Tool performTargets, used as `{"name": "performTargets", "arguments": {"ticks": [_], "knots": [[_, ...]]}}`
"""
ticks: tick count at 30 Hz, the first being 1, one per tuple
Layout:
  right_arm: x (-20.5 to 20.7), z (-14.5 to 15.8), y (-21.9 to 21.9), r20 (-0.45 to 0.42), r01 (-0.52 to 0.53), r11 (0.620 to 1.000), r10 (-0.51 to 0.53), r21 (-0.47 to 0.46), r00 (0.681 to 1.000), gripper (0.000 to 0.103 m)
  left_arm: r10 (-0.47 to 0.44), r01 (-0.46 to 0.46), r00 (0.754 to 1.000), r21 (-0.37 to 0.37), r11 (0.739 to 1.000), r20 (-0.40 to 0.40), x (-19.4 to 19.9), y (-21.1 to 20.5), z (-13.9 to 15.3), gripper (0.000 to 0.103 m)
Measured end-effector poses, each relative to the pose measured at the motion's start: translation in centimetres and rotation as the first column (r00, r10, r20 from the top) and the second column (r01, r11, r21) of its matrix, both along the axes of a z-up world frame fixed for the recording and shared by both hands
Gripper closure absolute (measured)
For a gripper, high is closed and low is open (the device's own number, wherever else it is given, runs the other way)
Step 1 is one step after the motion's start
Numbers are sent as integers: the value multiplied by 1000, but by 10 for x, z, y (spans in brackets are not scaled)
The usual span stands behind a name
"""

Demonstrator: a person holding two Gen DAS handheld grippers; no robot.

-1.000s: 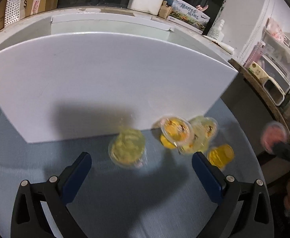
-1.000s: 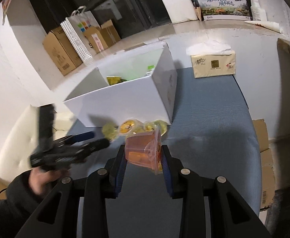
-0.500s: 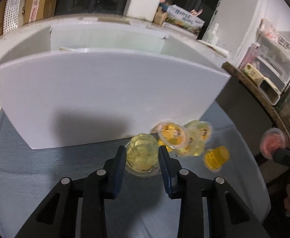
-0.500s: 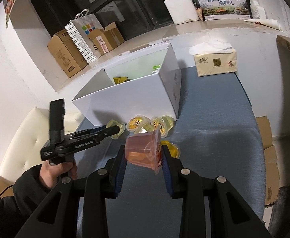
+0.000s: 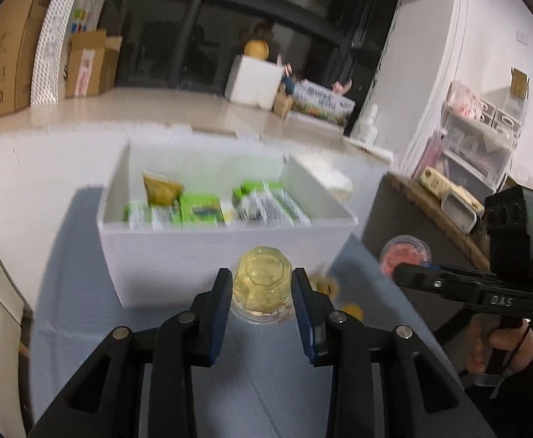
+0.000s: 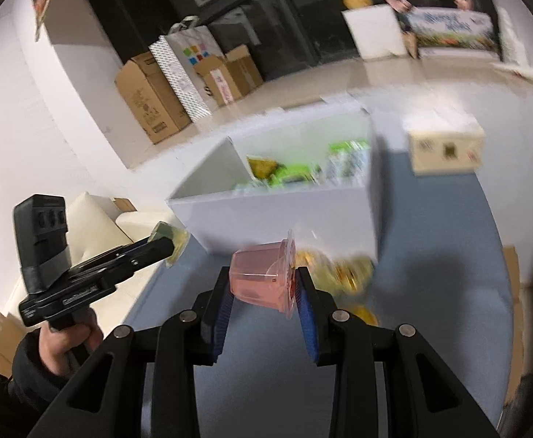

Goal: Organize snacks
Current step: 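Drop the pink and pale green jelly cups into the white box, then grasp a yellow jelly cup with the right tool while the left tool grasps a green cup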

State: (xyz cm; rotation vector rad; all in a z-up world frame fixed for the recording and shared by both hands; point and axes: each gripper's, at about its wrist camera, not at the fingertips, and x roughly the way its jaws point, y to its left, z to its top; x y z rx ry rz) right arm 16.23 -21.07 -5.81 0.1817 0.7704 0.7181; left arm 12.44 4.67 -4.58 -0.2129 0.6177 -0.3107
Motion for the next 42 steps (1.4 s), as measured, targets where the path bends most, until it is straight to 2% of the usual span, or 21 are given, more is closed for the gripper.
{"name": "performTargets", "arguments": {"ticks": [5, 9, 13, 14, 15, 16, 17, 20, 26, 29, 34, 37, 42], "knots": [[45, 30, 33, 41, -30, 1000, 30, -3, 999, 67, 8, -8, 1000, -5, 1000, 27, 44, 19, 25, 66], [99, 45, 62, 41, -16, 1000, 17, -20, 999, 67, 15, -15, 1000, 29, 999, 0, 93, 23, 24, 66], [136, 42, 84, 26, -13, 998, 14, -59, 1000, 63, 29, -27, 999, 57, 998, -40, 125, 26, 17, 66], [143, 40, 87, 16, -11, 998, 12, -68, 1000, 47, 30, -27, 998, 66, 997, -55, 129, 26, 14, 62], [147, 39, 90, 12, -7, 997, 7, -72, 1000, 16, 38, -32, 996, 82, 996, -84, 135, 26, 12, 54], [150, 38, 89, 11, 1, 997, 0, -72, 1000, 4, 55, -47, 995, 94, 994, -86, 135, 25, 11, 24], [152, 38, 87, 12, 22, 998, -21, -67, 1000, 0, 72, -64, 995, 103, 993, -76, 133, 26, 11, 1], [150, 40, 77, 18, 59, 998, -59, -36, 998, 0, 63, -58, 997, 86, 995, -49, 125, 29, 11, 0], [132, 42, 61, 32, 107, 990, -104, -90, 994, 0, 44, -40, 998, 102, 994, -39, 111, 24, 15, 0], [112, 51, 53, 76, 87, 993, -81, -80, 994, 0, 24, -22, 999, 88, 996, -31, 96, 18, 19, 0], [64, 58, 33, 126, 52, 996, -43, -68, 991, 0, -8, 9, 1000, 69, 998, -11, 45, 5, 16, 0], [31, 41, 13, 125, 60, 995, -50, -78, 991, 0, -12, 13, 1000, 38, 999, -25, 10, -3, 1, 0], [-11, -17, -12, 39, 138, 982, -134, -125, 990, 0, 3, -2, 996, 3, 1000, -87, -25, -15, -27, 0]]}}
